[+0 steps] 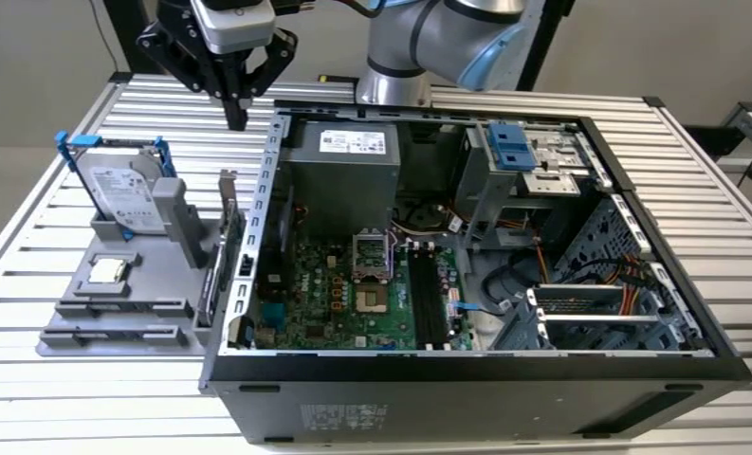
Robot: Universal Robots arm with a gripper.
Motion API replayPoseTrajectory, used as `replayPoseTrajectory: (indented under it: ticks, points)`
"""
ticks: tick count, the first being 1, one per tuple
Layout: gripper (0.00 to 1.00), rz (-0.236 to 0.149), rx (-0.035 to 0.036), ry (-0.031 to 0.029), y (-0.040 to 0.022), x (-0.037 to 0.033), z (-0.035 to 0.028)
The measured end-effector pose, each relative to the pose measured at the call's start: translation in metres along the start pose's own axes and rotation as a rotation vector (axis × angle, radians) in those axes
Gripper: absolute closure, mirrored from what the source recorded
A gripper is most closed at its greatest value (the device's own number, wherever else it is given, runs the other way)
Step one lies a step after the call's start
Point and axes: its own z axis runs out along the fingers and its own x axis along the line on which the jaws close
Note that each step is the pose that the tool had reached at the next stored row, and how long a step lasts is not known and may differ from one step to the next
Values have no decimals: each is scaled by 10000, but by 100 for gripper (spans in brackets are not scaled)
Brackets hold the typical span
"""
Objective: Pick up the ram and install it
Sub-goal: 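Reach for the ram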
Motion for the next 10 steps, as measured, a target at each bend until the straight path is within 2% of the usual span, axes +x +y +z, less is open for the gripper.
replayPoseTrajectory:
  ticks: [10]
  points:
    - [100,-1,0,0,-3,38,0]
